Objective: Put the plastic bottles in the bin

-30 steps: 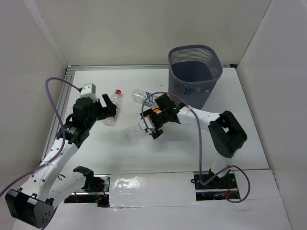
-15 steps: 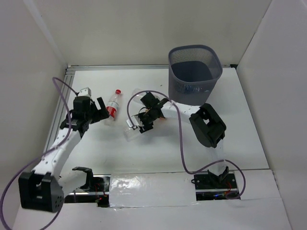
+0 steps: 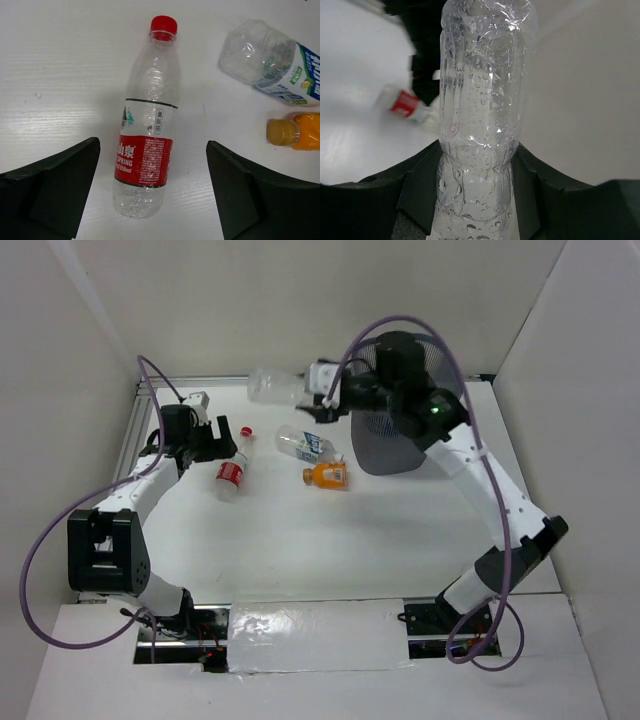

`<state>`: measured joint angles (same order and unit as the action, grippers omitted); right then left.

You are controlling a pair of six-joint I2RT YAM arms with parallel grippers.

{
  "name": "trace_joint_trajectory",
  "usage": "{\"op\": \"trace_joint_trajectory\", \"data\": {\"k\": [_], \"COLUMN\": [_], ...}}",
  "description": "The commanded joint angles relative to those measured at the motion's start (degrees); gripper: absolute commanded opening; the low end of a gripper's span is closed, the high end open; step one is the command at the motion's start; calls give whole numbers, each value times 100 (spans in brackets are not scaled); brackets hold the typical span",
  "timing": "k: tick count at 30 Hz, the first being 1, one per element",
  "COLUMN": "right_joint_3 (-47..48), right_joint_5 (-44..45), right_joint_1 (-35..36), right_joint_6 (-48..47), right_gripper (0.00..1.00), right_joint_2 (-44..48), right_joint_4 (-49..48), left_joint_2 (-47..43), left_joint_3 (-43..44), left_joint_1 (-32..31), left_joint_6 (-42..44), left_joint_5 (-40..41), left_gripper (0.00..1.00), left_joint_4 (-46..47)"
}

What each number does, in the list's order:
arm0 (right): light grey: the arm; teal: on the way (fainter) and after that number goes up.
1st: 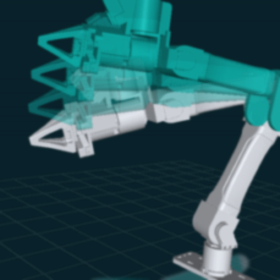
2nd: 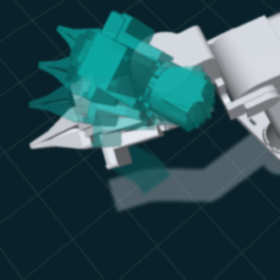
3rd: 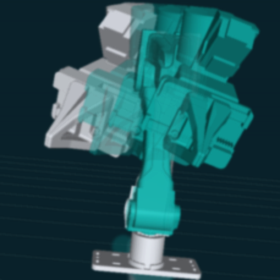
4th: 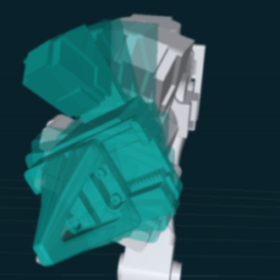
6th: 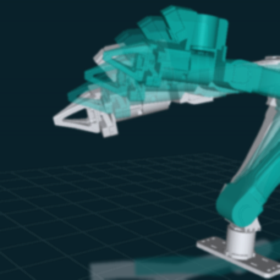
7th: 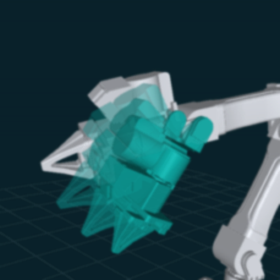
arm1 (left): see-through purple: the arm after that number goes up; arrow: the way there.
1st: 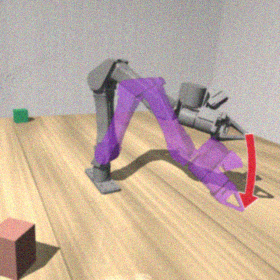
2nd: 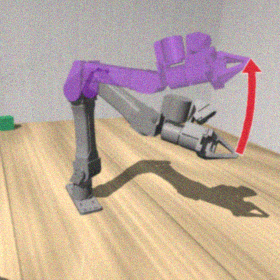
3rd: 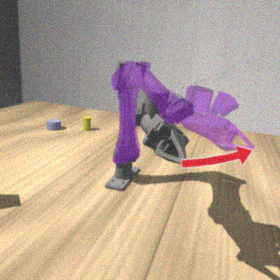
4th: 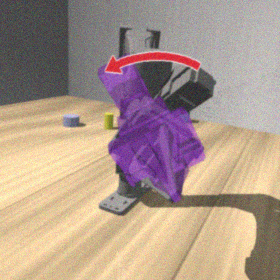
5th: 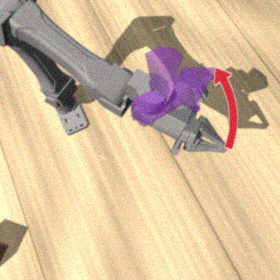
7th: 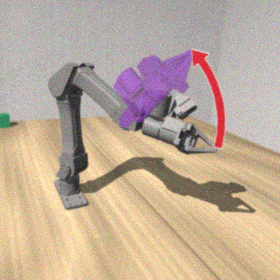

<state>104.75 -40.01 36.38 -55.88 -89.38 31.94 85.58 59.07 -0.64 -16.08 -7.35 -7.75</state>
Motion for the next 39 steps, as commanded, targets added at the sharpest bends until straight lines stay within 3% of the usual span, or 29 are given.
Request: {"op": "trace_joint_trajectory", "data": {"k": [1, 3, 6, 12, 13, 14, 18, 22, 24, 25, 26, 28, 30, 31, 32, 33, 34, 36, 39], "right_joint_3": [466, 904, 1065, 749, 749, 749, 670, -57, -287, -558, -726, -1234, -1535, -1815, -1957, -2115, -2282, -2774, -3258], "right_joint_5": [1169, 1573, 1698, 1584, 1410, 1356, 961, 504, 100, -75, -408, -770, -1271, -1455, -1675, -1738, -1738, -1800, -1949], "right_joint_1": [-428, -885, -1615, -2521, -2696, -2759, -3049, -3330, -3549, -3637, -3742, -4085, -4401, -4516, -4595, -4657, -4710, -4763, -4763], "right_joint_6": [1121, 1307, 1536, 1914, 2071, 2150, 2432, 2617, 2678, 2679, 2739, 2880, 2881, 2794, 2793, 2654, 2574, 2302, 1625], "right_gripper": [25, 25, 34, 78, 96, 100, 100, 100, 100, 100, 100, 97, 76, 64, 33, 21, 14, 4, 4], "right_joint_2": [-140, -395, -702, -1028, -1028, -1098, -907, -379, -29, 104, 262, 728, 992, 1245, 1370, 1493, 1772, 2038, 2442], "right_joint_4": [-646, -550, -356, -294, -294, -294, -337, -768, -856, -1022, -1163, -1427, -1621, -1673, -1674, -1735, -1735, -1735, -1306], "left_joint_2": [99, 230, 502, 1100, 1240, 1294, 1461, 1812, 1883, 1936, 1806, 1498, 980, 848, 611, 531, 478, 477, 731], "left_joint_3": [87, 26, 26, 377, 377, 456, 518, 728, 921, 922, 992, 1071, 1421, 1606, 1825, 2045, 2517, 2977, 3812], "left_joint_1": [29, 29, -23, -453, -454, -532, -665, -849, -850, -850, -850, -1007, -1182, -1244, -1315, -1402, -1569, -1763, -2184], "left_joint_6": [525, 658, 956, 1221, 1221, 1290, 1291, 1222, 1169, 1168, 1116, 1045, 835, 765, 686, 580, 414, 211, -237], "left_joint_5": [-835, -1022, -1206, -171, 117, 199, 647, 1253, 1324, 1324, 1229, 1061, 861, 719, 561, 238, -18, -501, -1486], "left_gripper": [100, 100, 100, 100, 100, 100, 100, 98, 86, 73, 66, 51, 33, 27, 13, 6, 6, 5, 5], "left_joint_4": [388, 458, 458, 74, -7, -60, -174, -350, -552, -605, -605, -605, -683, -736, -737, -737, -737, -396, 465]}}
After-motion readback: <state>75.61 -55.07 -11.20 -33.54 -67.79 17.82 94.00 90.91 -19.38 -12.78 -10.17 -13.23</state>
